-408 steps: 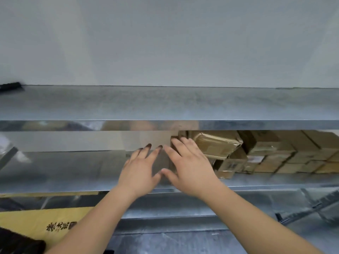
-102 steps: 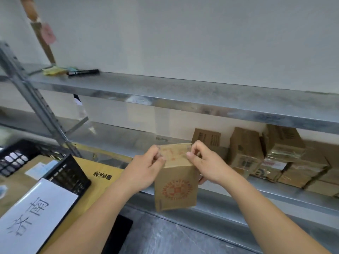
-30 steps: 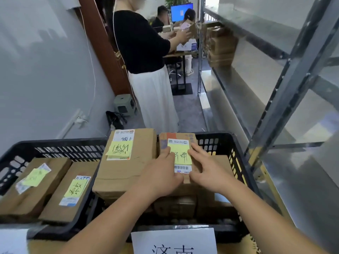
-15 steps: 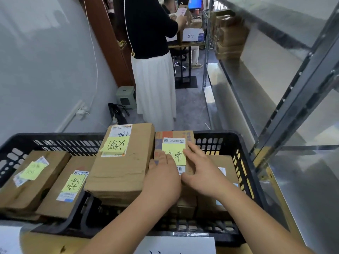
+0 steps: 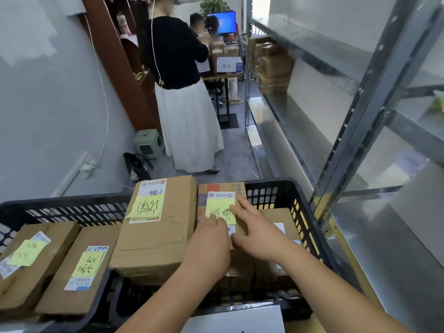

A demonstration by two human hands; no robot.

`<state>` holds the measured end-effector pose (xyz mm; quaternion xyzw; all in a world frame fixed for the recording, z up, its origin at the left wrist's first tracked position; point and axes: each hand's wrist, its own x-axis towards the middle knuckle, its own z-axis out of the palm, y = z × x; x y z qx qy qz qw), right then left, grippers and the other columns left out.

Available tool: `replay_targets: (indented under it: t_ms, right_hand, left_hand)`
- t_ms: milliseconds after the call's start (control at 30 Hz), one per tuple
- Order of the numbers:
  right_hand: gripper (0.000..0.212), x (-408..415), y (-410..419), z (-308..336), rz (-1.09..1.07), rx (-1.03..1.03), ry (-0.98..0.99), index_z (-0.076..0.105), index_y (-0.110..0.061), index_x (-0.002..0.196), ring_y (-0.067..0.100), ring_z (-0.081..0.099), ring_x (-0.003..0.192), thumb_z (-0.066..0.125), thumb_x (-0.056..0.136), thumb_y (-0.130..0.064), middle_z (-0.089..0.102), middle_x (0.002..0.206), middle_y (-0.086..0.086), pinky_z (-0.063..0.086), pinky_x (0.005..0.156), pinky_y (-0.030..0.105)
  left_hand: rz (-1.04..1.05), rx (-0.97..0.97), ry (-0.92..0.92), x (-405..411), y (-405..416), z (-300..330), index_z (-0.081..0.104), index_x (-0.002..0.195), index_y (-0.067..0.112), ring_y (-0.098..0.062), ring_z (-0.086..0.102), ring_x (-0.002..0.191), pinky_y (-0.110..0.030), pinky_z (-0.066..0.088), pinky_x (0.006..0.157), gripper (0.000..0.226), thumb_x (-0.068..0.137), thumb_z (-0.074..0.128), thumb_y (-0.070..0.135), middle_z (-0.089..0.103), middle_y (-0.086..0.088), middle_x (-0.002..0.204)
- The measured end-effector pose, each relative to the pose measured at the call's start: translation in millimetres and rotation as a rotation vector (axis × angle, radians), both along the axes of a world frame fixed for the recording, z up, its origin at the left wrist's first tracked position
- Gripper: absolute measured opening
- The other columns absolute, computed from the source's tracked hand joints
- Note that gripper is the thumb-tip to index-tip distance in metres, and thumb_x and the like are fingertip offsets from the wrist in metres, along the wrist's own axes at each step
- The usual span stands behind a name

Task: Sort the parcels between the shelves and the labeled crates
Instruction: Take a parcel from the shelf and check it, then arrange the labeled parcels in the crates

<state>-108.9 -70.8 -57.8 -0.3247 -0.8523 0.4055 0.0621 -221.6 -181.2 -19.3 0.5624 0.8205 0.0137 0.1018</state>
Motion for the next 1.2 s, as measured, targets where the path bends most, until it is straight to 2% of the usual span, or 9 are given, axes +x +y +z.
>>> replay_targets:
  t_ms: [100, 167, 300, 400, 500, 600, 733, 1033, 1200]
  right_hand:
    - [0.086, 10.3, -6.8, 10.9, -0.078, 0.066, -0.029, 0.017, -0.039, 0.163, 0.005, 0.021, 0.153, 0.065, 0.093, -0.046, -0.005, 0.169, -0.026, 0.029, 0.122, 0.031]
    - [0.084, 22.0, -15.4, 24.3, -0.136, 0.116, -0.055, 0.014, -0.046, 0.161, 0.009, 0.025, 0.153, 0.062, 0.093, -0.055, -0.003, 0.169, -0.024, 0.028, 0.122, 0.033]
    - [0.078, 59.5, -42.9, 54.5, -0.299, 0.226, -0.192, 0.018, -0.040, 0.162, 0.016, 0.017, 0.156, 0.057, 0.097, -0.058, 0.001, 0.171, -0.015, 0.025, 0.122, 0.036]
    - [0.078, 93.5, -70.3, 64.8, -0.437, 0.273, -0.284, 0.017, -0.039, 0.163, 0.019, 0.012, 0.157, 0.053, 0.097, -0.062, 0.003, 0.172, -0.012, 0.020, 0.126, 0.041]
    - [0.079, 128.8, -108.2, 72.1, -0.576, 0.346, -0.406, 0.016, -0.038, 0.163, 0.024, 0.010, 0.158, 0.052, 0.097, -0.063, 0.004, 0.173, -0.006, 0.013, 0.127, 0.046]
    - [0.079, 165.0, -153.1, 75.6, -0.706, 0.370, -0.538, 0.011, -0.039, 0.163, 0.025, 0.004, 0.158, 0.047, 0.097, -0.067, 0.001, 0.173, -0.005, 0.007, 0.127, 0.055]
    - [0.080, 215.4, -213.8, 74.8, -0.864, 0.325, -0.610, 0.009, -0.039, 0.163, 0.026, -0.001, 0.159, 0.043, 0.097, -0.069, -0.003, 0.173, -0.006, 0.003, 0.127, 0.056]
    - [0.081, 319.0, -335.6, 72.3, -1.134, 0.284, -0.636, 0.013, -0.036, 0.163, 0.026, 0.005, 0.158, 0.045, 0.096, -0.068, 0.002, 0.173, -0.003, 0.008, 0.126, 0.054]
    - [0.082, 389.6, -408.4, 61.9, -1.296, 0.161, -0.595, 0.011, -0.039, 0.163, 0.032, 0.005, 0.158, 0.046, 0.096, -0.069, 0.001, 0.173, -0.005, 0.011, 0.126, 0.056]
  left_hand:
    - [-0.090, 0.084, -0.020, -4.3, -2.8, 7.9, 0.047, 0.138, 0.015, -0.021, 0.042, 0.130, -0.029, 0.034, 0.108, 0.043, 0.096, 0.051, 0.022, 0.049, -0.004, 0.140]
    - [-0.164, 0.103, -0.034, -8.9, -3.1, 12.9, 0.037, 0.150, 0.016, -0.022, 0.033, 0.142, -0.031, 0.029, 0.117, 0.056, 0.097, 0.049, 0.030, 0.040, -0.005, 0.154]
    - [-0.359, 0.080, -0.016, -12.0, -1.5, 21.7, 0.010, 0.161, 0.027, -0.026, 0.013, 0.154, -0.045, 0.022, 0.123, 0.079, 0.095, 0.044, 0.053, 0.015, -0.003, 0.168]
    - [-0.530, 0.090, -0.008, -2.9, -2.1, 29.1, 0.002, 0.161, 0.032, -0.023, 0.003, 0.156, -0.040, 0.015, 0.123, 0.092, 0.091, 0.052, 0.065, 0.005, 0.000, 0.169]
    - [-0.674, 0.117, -0.027, 15.0, -3.9, 31.4, 0.002, 0.161, 0.034, -0.022, 0.003, 0.155, -0.039, 0.012, 0.125, 0.102, 0.083, 0.055, 0.074, 0.005, 0.003, 0.169]
    - [-0.795, 0.116, -0.048, 42.5, -9.5, 27.5, 0.003, 0.161, 0.035, -0.022, 0.002, 0.155, -0.042, 0.011, 0.126, 0.104, 0.080, 0.053, 0.079, 0.006, 0.003, 0.169]
    - [-0.966, 0.129, -0.047, 99.1, -26.0, 27.0, 0.003, 0.161, 0.032, -0.023, 0.002, 0.156, -0.043, 0.013, 0.126, 0.101, 0.084, 0.047, 0.080, 0.008, 0.002, 0.169]
    - [-1.257, 0.123, -0.060, 244.1, -99.6, 26.3, 0.000, 0.160, 0.034, -0.022, 0.002, 0.156, -0.042, 0.012, 0.126, 0.094, 0.089, 0.044, 0.076, 0.006, 0.003, 0.169]
    - [-1.361, 0.043, -0.080, 335.5, -153.4, 16.0, 0.001, 0.160, 0.037, -0.025, 0.002, 0.155, -0.042, 0.012, 0.125, 0.092, 0.089, 0.047, 0.074, 0.006, -0.001, 0.169]
